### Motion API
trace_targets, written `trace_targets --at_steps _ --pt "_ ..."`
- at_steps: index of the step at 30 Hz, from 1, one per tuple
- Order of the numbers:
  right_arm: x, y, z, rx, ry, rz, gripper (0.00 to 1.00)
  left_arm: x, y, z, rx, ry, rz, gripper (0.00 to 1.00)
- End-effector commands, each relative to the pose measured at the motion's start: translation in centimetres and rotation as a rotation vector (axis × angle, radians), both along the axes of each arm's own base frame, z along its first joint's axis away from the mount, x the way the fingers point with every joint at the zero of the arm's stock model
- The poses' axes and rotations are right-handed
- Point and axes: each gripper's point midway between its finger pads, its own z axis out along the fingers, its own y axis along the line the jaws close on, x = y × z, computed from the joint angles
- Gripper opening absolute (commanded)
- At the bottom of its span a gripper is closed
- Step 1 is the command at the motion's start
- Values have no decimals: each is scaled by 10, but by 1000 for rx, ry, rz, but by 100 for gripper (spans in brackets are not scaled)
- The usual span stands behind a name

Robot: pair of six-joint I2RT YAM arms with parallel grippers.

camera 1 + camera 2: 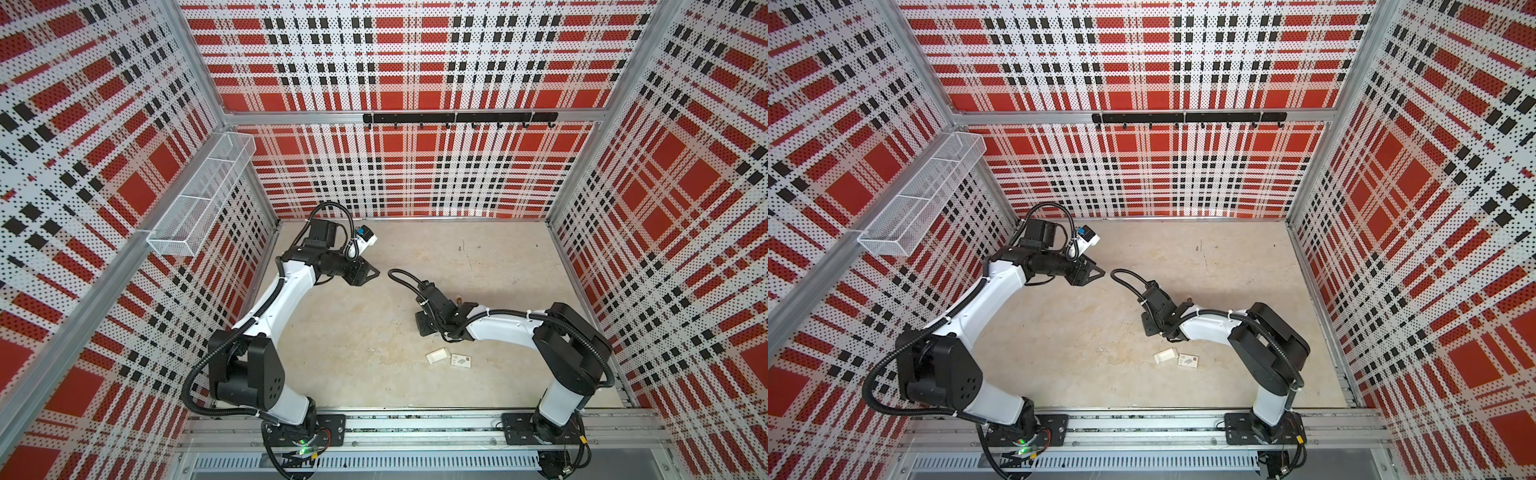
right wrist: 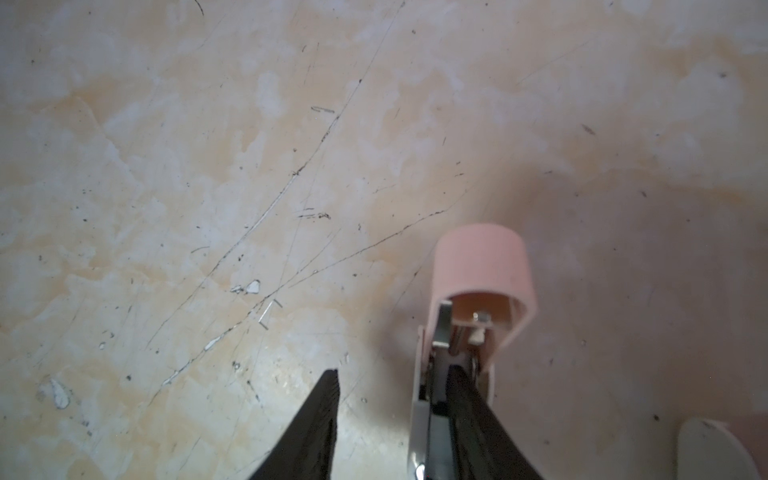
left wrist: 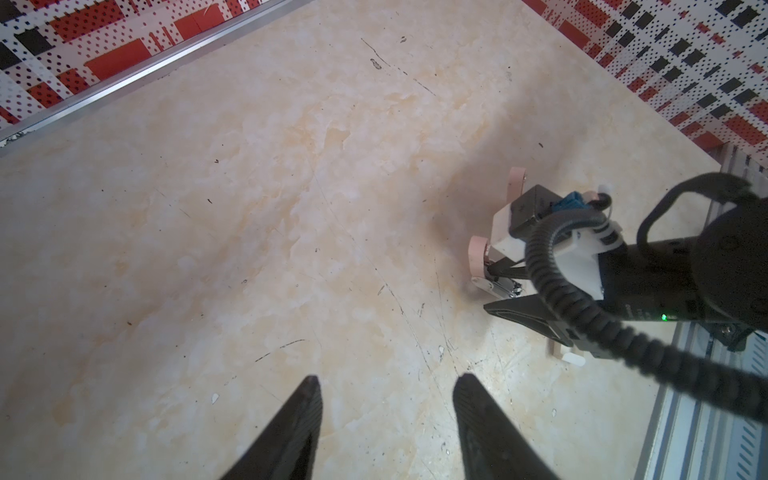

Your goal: Load the staples into the stapler

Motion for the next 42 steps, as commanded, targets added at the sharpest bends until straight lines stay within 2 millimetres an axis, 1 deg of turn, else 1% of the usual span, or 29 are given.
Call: trace_targets --at_steps 1,10,16,22,25,33,40,42 --pt "-3 -1 -2 23 11 -10 45 0 1 8 -6 -27 3 56" --pt "-7 -6 -3 10 23 -8 45 -1 2 6 -5 -23 2 56" --pt "-9 -4 -10 2 43 2 45 -1 1 6 -6 -19 1 56" --pt "-11 -4 -10 6 50 9 43 -3 2 4 -5 -17 3 56" --pt "-12 -7 -10 -3 48 5 46 -3 2 5 -3 -19 4 56" --pt "-8 -3 -4 11 30 14 46 -3 2 6 -4 -22 5 56" --pt "1 3 13 27 -10 10 48 -1 3 10 0 -35 7 56" --pt "2 4 16 14 -23 33 48 -1 3 11 -1 -37 8 56"
